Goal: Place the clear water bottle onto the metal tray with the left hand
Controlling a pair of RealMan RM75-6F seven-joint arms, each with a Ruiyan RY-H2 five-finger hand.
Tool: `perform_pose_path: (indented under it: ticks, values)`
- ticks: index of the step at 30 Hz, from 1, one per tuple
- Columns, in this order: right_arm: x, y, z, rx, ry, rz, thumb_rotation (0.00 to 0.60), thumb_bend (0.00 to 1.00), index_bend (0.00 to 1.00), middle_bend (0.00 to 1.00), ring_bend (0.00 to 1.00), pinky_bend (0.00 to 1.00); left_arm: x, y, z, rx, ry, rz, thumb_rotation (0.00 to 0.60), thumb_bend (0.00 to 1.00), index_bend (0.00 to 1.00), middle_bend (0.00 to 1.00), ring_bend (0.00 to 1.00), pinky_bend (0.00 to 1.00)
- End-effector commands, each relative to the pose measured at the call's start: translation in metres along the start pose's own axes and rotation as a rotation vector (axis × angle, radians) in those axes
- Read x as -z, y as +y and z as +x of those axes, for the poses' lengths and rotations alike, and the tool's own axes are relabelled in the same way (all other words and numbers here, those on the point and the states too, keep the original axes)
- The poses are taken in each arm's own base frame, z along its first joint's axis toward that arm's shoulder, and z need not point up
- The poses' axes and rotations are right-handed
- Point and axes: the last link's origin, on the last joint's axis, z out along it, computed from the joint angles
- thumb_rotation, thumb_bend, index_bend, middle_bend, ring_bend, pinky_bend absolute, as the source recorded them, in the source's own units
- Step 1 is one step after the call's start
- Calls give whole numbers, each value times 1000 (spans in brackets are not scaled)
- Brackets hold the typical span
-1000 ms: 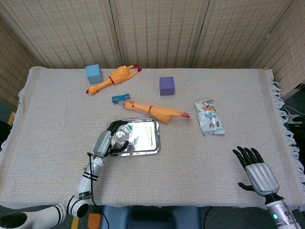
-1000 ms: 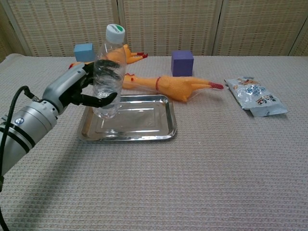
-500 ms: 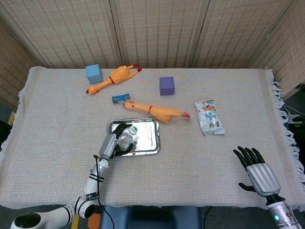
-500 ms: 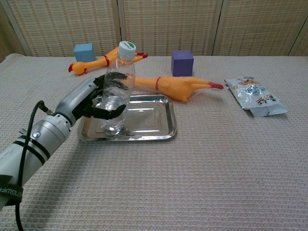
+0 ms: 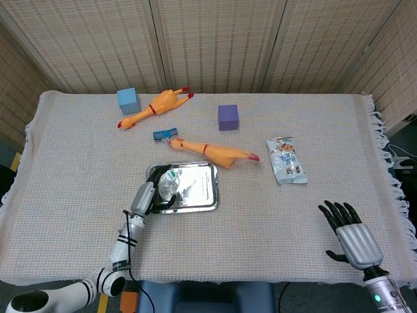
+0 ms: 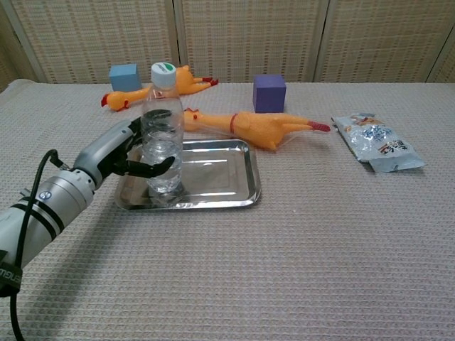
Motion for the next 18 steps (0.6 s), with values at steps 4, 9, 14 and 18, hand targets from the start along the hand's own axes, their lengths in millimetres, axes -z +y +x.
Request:
perform_pose_path:
  ticks: [4, 9, 14, 18]
  values:
    - [0, 0, 0, 0, 3, 0, 600, 29, 0, 0, 0, 0, 2, -1, 4, -26, 11, -3, 600, 359, 0, 0, 0, 0]
    - [0, -1, 0, 1, 3, 0, 600, 29, 0, 0, 0, 0, 2, 0, 6, -42, -5, 2, 600, 330, 0, 0, 0, 0]
    - [0, -1, 0, -1, 7, 0, 600, 29, 0, 0, 0, 0, 3, 2, 7, -35, -16, 2, 600, 321, 0, 0, 0, 0]
    - [1, -1, 0, 1, 6, 2, 600, 28, 0, 0, 0, 0, 6, 4, 12, -44, -20, -13, 600, 309, 0, 0, 0, 0]
